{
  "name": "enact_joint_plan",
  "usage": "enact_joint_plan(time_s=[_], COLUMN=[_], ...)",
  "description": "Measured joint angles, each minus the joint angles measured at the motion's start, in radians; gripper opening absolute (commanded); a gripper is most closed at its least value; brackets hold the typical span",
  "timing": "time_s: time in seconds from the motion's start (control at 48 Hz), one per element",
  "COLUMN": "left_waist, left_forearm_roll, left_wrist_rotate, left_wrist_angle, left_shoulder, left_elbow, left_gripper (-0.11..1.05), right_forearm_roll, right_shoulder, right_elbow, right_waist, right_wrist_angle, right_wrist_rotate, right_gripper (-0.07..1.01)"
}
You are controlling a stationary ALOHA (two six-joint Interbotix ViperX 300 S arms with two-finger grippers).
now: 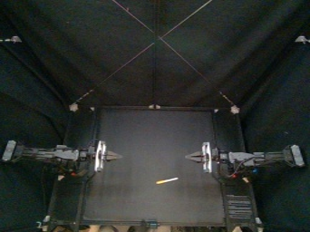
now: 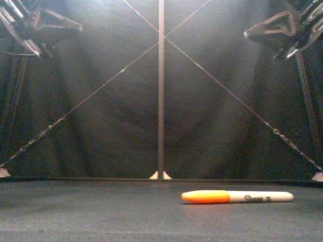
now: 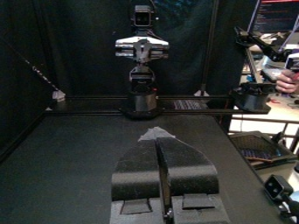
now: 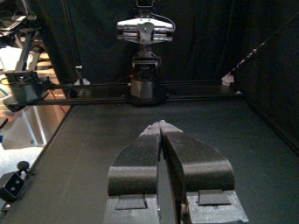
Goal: Uncap the pen
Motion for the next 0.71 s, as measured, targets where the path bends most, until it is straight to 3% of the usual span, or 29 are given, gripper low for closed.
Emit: enact_joint_plan(time_s=[0.042,0.083,0.125,0.167,0.292,0.375,0.479,0.562,0.708], left_waist=[0.000,-0.002,-0.002,-0.011,-0.063,-0.107,-0.140,-0.155,-0.156], left_forearm_roll=[-0.008,-0.031,-0.044,-0.054,-0.058,-0.058,-0.060,-0.060,-0.061], left_wrist_rotate=[0.0015,-0.0061,-0.0061,-0.0031,0.0000,-0.0015,-0.0015,0.0000,0.0000], left_wrist_angle=[-0.002,-0.002,-0.005,-0.011,-0.043,-0.057,-0.066,-0.067,-0.069], left_shoulder=[0.002,0.008,0.014,0.025,0.094,0.166,0.262,0.353,0.483], left_elbow=[0.000,0.003,0.002,0.003,0.003,0.002,-0.008,-0.029,-0.064], left_gripper=[-0.09,-0.06,-0.04,-0.01,0.00,0.01,0.02,0.02,0.09], right_forearm_roll=[0.000,0.000,0.002,0.002,0.012,0.043,0.104,0.153,0.218], right_shoulder=[0.005,0.015,0.034,0.057,0.137,0.198,0.288,0.351,0.449], right_elbow=[0.000,0.003,0.003,0.003,0.000,-0.012,-0.034,-0.044,-0.055], right_waist=[0.002,0.003,0.006,0.015,0.075,0.132,0.202,0.236,0.247], right_wrist_angle=[0.000,0.000,0.002,0.005,0.020,0.035,0.066,0.095,0.126], right_wrist_rotate=[0.006,0.011,0.015,0.029,0.043,0.069,0.084,0.103,0.106], right_gripper=[-0.06,-0.05,-0.03,-0.02,-0.01,0.00,0.00,0.00,0.04])
